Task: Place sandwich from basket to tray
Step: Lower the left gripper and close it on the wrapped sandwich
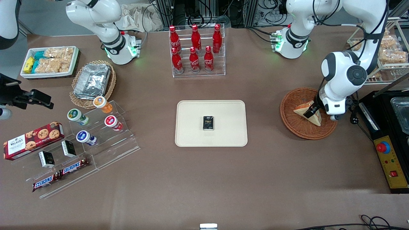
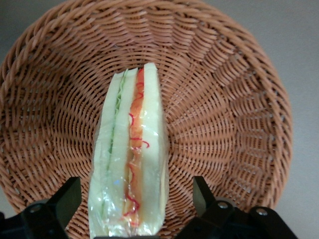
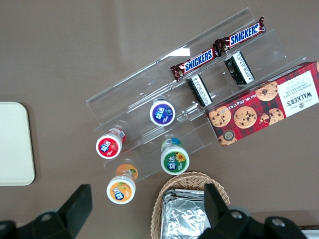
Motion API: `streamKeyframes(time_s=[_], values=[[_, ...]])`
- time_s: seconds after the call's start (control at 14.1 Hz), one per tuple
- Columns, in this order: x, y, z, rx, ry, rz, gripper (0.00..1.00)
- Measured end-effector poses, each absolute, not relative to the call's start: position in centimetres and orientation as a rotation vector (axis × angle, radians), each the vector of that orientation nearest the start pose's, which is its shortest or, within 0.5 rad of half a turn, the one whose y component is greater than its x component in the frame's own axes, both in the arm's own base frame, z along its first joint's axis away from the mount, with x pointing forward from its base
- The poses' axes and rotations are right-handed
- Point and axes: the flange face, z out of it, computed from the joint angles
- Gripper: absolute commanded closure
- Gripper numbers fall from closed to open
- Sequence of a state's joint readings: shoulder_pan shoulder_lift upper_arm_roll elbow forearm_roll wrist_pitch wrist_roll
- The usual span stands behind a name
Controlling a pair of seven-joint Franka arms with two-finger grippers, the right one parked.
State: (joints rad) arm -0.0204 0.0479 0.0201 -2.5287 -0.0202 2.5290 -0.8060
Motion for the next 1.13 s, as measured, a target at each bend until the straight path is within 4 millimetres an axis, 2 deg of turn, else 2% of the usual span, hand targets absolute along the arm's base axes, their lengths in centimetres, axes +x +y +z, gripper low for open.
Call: streamKeyframes(time_s=[0.07,0.14,0.21,0.28,0.35,0.78,0.99,1.13], values=[[45.5,0.0,24.9,-2.870,-1.253,0.075,0.01],[45.4,0.1,24.5,-2.869,-1.254,0.074,0.21],[45.4,0.1,24.1,-2.868,-1.255,0.077,0.55],[45.4,0.1,23.8,-2.867,-1.256,0.080,0.97],[45.4,0.1,23.6,-2.865,-1.258,0.082,1.00],[45.8,0.6,24.1,-2.864,-1.278,0.055,1.00],[46.5,0.5,26.4,-2.876,-1.280,0.023,1.00],[47.4,0.4,29.3,-2.880,-1.267,0.037,1.00]])
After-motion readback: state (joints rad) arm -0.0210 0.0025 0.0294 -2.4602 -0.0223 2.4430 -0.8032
